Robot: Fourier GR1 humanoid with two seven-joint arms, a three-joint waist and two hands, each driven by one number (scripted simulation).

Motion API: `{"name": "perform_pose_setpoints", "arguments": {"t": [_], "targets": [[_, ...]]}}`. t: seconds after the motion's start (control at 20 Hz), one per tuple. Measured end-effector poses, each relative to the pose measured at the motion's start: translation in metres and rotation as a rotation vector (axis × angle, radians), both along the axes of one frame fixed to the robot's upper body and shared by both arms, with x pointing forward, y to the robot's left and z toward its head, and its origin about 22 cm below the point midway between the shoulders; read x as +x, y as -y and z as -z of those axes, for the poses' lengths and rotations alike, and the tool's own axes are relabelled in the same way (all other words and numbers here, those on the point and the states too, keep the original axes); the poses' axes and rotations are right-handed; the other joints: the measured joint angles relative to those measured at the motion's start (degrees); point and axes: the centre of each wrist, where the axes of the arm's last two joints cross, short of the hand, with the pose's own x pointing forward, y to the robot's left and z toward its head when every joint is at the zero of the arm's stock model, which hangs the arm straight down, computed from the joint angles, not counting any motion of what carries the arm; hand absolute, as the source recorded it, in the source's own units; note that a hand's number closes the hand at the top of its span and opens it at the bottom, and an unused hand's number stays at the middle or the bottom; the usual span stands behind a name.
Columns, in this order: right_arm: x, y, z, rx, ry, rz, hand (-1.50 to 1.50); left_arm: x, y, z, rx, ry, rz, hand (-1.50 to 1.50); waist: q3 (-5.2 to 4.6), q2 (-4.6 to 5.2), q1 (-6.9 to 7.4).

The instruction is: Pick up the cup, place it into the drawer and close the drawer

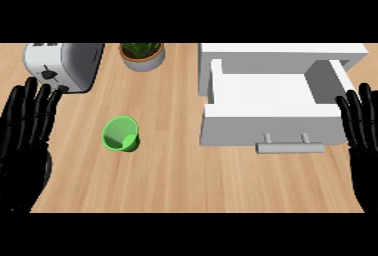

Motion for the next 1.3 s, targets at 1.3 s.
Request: {"name": "perform_pose_setpoints", "arguments": {"t": [1.3], "targets": [[0.053, 0.002, -0.003, -0.026, -0.08, -0.186, -1.5, 0.09, -0.069, 0.106, -0.18, -0.394, 0.287, -1.5, 1.32, 0.47, 0.39]]}}
